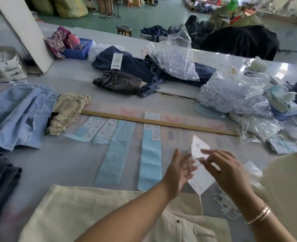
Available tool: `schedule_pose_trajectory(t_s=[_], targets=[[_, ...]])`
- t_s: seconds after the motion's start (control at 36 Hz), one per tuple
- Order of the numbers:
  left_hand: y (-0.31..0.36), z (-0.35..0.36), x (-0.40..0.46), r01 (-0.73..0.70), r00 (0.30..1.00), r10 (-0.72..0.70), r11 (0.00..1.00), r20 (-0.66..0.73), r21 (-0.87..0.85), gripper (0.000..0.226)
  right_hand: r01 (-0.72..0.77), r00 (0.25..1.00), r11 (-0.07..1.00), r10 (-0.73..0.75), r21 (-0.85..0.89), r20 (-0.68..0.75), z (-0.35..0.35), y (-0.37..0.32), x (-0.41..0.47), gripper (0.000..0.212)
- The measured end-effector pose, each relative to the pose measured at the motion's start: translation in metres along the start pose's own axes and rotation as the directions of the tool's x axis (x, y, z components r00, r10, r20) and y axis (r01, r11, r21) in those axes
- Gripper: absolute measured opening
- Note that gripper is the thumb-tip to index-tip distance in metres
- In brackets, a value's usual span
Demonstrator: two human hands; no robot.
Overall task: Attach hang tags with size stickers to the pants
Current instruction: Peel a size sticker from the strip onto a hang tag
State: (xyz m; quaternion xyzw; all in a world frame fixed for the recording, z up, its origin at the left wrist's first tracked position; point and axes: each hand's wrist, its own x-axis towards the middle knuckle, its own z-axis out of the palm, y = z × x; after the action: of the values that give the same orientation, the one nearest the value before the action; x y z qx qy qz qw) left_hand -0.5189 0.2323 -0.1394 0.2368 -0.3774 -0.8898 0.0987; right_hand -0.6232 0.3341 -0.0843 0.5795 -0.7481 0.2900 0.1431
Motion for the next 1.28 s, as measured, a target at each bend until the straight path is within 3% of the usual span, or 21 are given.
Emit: schedule_pose_trajectory(t_s=[0.06,0.11,0.17,0.19,0.22,0.28,0.33,0.42,0.5,0.56,0.64,0.72,0.83,1.11,1.28], targets=[[0.017,-0.020,0.000,0.007,1.000,-0.014,0.966,-0.024,-0.257,0.077,0.203,0.974,0.978,-0.198,-0.041,0.111,0.023,-0.031,0.001,0.042],[0.036,-0.041,-0.009,-0.009,0.989,-0.027,0.971,-0.148,-0.239,0.068,0.272,0.937,0.962,-0.271,0.025,0.221,0.047,-0.053,-0.001,0.038],[0.047,-0.067,-0.018,0.002,0.963,-0.018,0.998,-0.269,-0.061,0.038,0.252,0.901,0.961,-0.276,0.116,0.334,0.071,-0.070,-0.003,0.035],[0.049,-0.083,-0.022,-0.005,0.925,0.049,0.993,-0.377,0.115,0.026,0.219,0.890,0.963,-0.264,0.158,0.372,0.083,-0.078,-0.003,0.035],[0.052,-0.102,-0.025,-0.009,0.876,0.148,0.957,-0.458,0.290,0.020,0.173,0.886,0.966,-0.237,0.190,0.399,0.093,-0.085,-0.001,0.035],[0.060,-0.145,-0.030,0.014,0.831,0.269,0.865,-0.488,0.501,0.015,0.061,0.893,0.970,-0.159,0.235,0.421,0.115,-0.098,0.010,0.034],[0.071,-0.188,-0.031,0.115,0.806,0.331,0.726,-0.491,0.678,0.016,-0.054,0.896,0.961,-0.073,0.270,0.438,0.139,-0.108,0.026,0.029],[0.089,-0.244,-0.033,0.287,0.766,0.435,0.428,-0.474,0.857,0.020,-0.191,0.880,0.935,0.027,0.300,0.475,0.180,-0.120,0.058,0.017],[0.098,-0.281,-0.035,0.383,0.775,0.511,0.086,-0.371,0.919,0.040,-0.204,0.853,0.940,0.034,0.273,0.521,0.223,-0.125,0.091,0.021],[0.098,-0.296,-0.035,0.394,0.810,0.495,-0.058,-0.316,0.917,0.043,-0.175,0.810,0.960,0.014,0.219,0.586,0.252,-0.127,0.112,0.029],[0.093,-0.305,-0.029,0.314,0.821,0.521,-0.069,-0.234,0.947,0.051,-0.138,0.773,0.978,0.009,0.155,0.634,0.291,-0.130,0.138,0.038],[0.087,-0.308,-0.025,0.294,0.788,0.585,-0.084,-0.192,0.952,0.040,-0.119,0.757,0.984,0.003,0.134,0.653,0.323,-0.132,0.154,0.042],[0.078,-0.312,-0.027,0.273,0.756,0.648,-0.173,-0.099,0.946,0.044,-0.064,0.731,0.996,0.003,0.064,0.683,0.353,-0.132,0.162,0.035],[0.079,-0.308,-0.022,0.320,0.758,0.639,-0.188,-0.131,0.929,0.040,-0.043,0.757,0.997,-0.009,0.063,0.654,0.362,-0.128,0.157,0.032],[0.077,-0.308,-0.022,0.350,0.745,0.650,-0.191,-0.150,0.917,0.042,-0.179,0.784,0.978,0.078,0.103,0.616,0.363,-0.126,0.155,0.027]])
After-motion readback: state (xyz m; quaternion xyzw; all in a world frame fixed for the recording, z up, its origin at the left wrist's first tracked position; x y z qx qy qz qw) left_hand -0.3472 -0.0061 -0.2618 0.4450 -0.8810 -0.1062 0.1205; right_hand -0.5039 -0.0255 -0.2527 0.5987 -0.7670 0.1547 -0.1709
